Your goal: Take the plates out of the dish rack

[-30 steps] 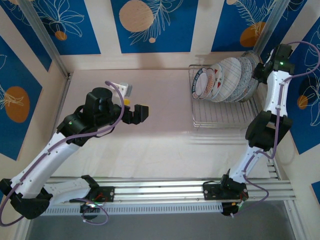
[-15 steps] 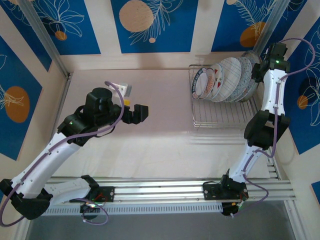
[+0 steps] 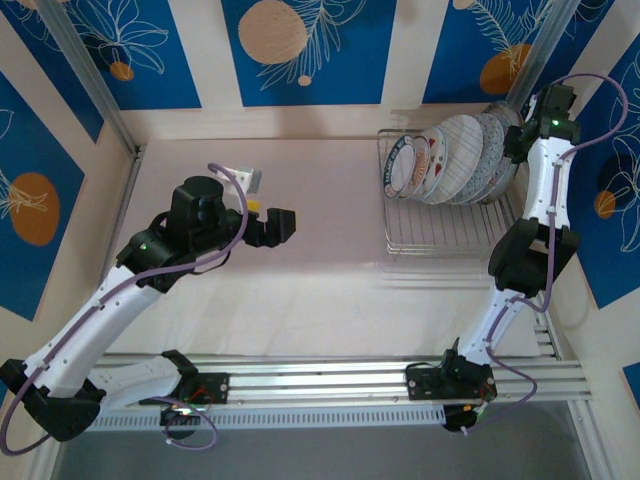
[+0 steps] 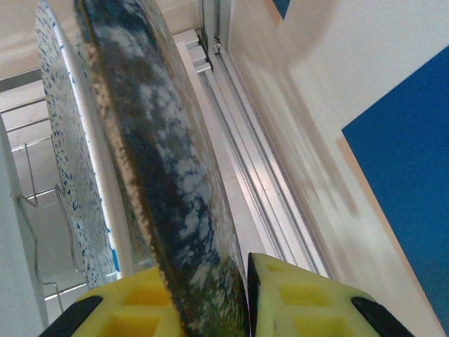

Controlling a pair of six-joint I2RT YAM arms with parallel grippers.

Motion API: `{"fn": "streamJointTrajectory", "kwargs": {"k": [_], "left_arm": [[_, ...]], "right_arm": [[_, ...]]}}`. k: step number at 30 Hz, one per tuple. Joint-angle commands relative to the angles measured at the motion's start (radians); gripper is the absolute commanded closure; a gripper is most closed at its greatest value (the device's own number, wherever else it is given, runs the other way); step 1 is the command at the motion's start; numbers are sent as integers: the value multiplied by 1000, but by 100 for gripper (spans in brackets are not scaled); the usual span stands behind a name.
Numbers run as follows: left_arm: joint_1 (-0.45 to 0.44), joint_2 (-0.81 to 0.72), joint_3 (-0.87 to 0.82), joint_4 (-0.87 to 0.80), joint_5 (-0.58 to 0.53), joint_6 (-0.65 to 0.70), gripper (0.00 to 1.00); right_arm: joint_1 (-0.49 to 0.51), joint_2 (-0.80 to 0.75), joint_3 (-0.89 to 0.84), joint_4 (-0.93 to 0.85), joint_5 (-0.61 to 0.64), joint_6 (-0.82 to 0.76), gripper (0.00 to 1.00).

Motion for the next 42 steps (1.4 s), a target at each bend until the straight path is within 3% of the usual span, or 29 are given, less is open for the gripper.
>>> {"fn": "streamJointTrajectory", "kwargs": {"k": [1,13,22,26,42], "left_arm": [[16,-29,-17,33,22,-16,0],[39,-49,-44,37,33,-23,0],[61,-47,-44,46,54,-33,0],[69,-51,-52,53,59,-47,0],[87,-72,-77,66,65,-79,0]], "right_arm": [[-25,13,39,36,5,-23,72],[-16,23,35,40,6,-45,75],[4,20,47,42,57,-44,96],[13,14,54,44,82,-38,100],[64,0,118,47,234,-16,100]]}}
